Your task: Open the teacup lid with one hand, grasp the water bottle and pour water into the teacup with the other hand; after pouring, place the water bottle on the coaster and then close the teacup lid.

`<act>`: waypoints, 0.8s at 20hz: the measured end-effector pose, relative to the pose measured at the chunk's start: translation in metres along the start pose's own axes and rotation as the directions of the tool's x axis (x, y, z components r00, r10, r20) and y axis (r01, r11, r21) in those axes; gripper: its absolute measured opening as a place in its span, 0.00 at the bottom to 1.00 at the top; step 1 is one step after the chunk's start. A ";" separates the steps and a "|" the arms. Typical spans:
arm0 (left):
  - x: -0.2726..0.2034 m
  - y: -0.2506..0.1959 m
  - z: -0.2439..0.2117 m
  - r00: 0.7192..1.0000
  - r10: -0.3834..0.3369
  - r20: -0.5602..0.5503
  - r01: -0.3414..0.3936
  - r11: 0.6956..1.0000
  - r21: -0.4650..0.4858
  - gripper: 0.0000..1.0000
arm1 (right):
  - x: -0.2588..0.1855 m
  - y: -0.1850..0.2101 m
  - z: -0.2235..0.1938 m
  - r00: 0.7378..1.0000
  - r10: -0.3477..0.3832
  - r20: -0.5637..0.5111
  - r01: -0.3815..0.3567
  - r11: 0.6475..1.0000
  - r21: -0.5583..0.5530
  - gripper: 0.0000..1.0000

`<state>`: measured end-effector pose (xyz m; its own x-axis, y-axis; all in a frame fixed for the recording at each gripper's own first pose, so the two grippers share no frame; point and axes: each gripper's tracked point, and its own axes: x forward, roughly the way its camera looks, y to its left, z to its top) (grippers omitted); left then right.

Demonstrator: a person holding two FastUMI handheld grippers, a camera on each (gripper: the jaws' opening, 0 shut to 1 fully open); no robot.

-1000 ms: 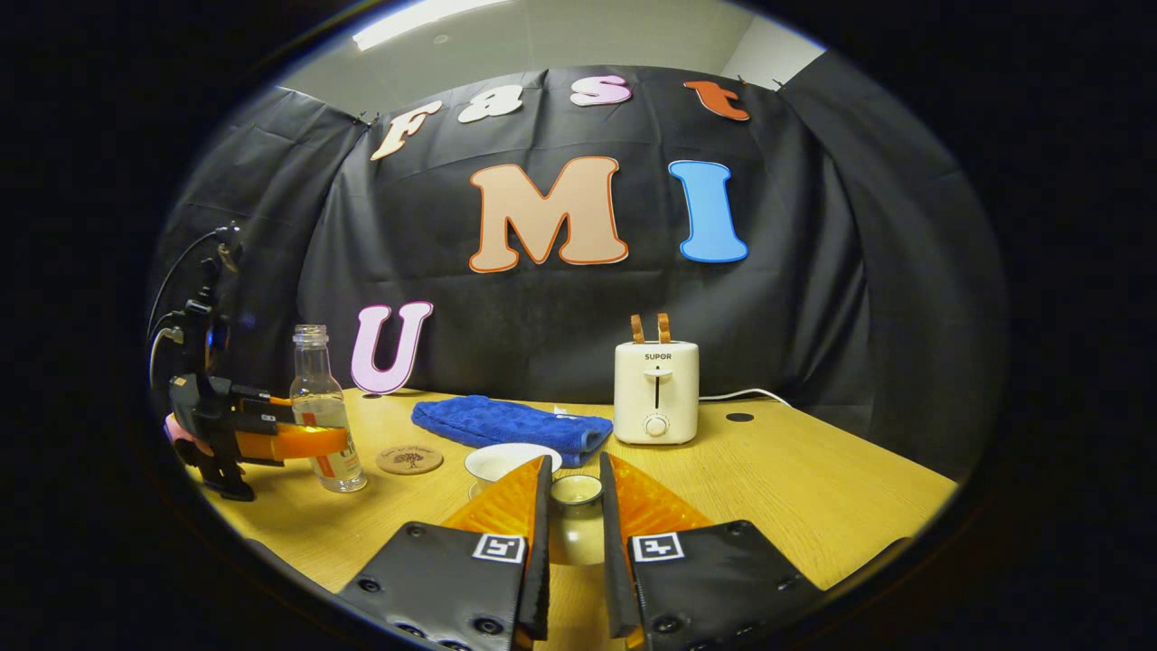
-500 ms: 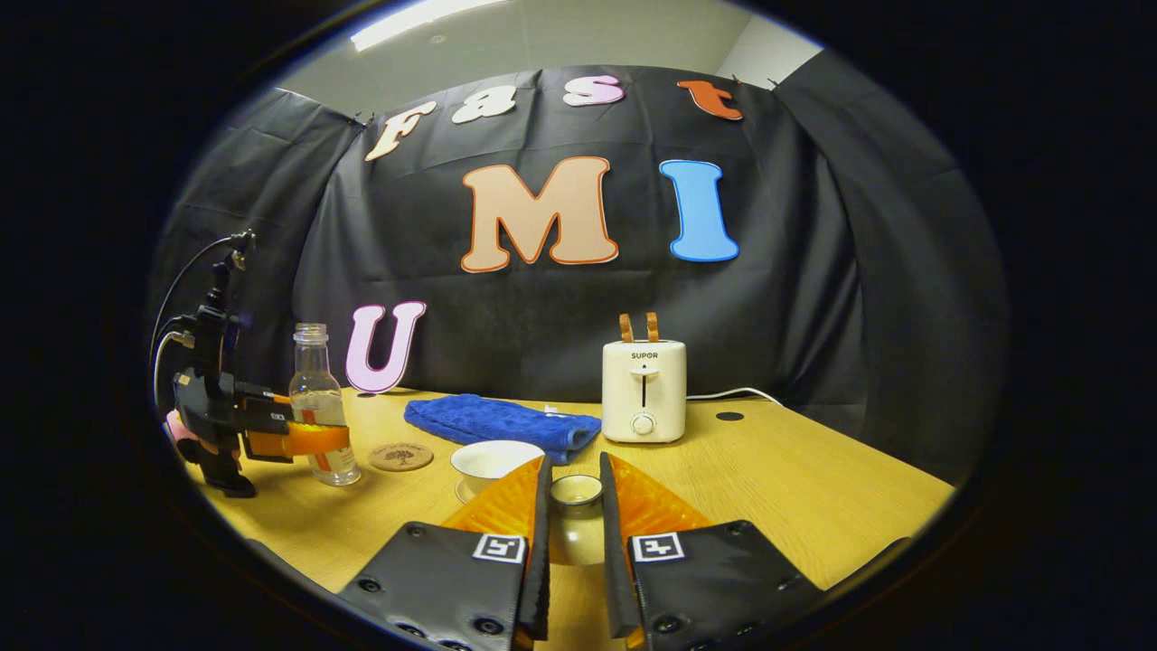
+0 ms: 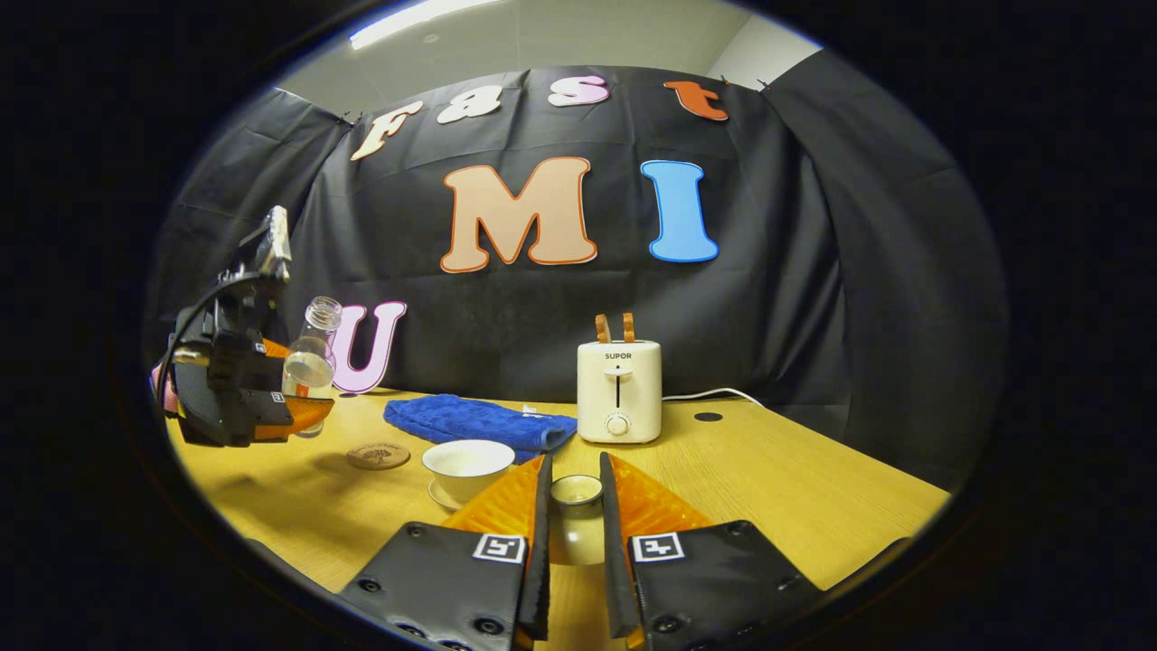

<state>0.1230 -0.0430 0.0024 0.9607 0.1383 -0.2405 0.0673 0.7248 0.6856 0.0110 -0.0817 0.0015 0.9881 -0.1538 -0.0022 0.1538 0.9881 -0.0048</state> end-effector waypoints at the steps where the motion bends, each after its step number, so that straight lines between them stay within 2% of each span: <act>1: 0.004 0.001 0.003 1.000 0.007 -0.004 -0.006 0.999 0.040 0.70 | -0.001 -0.002 0.000 1.000 -0.003 0.000 0.003 1.000 0.000 0.28; 5: 0.015 -0.002 0.007 0.999 0.019 -0.033 -0.012 0.983 0.182 0.69 | -0.002 -0.014 0.000 1.000 -0.023 -0.001 0.023 1.000 0.000 0.28; 10: 0.030 -0.009 0.009 0.999 0.035 -0.037 -0.018 0.921 0.388 0.70 | -0.002 -0.033 0.001 0.998 -0.063 0.004 0.063 0.998 -0.001 0.28; 16: 0.035 -0.020 0.010 0.998 0.026 -0.056 0.005 0.866 0.499 0.70 | -0.004 -0.041 0.001 0.997 -0.074 0.006 0.074 0.997 -0.002 0.28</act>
<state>0.1584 -0.0593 -0.0128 0.9456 0.1950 -0.2603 0.1975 0.2916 0.9359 0.0011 -0.1214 0.0029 0.9740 -0.2267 0.0037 0.2267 0.9739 -0.0070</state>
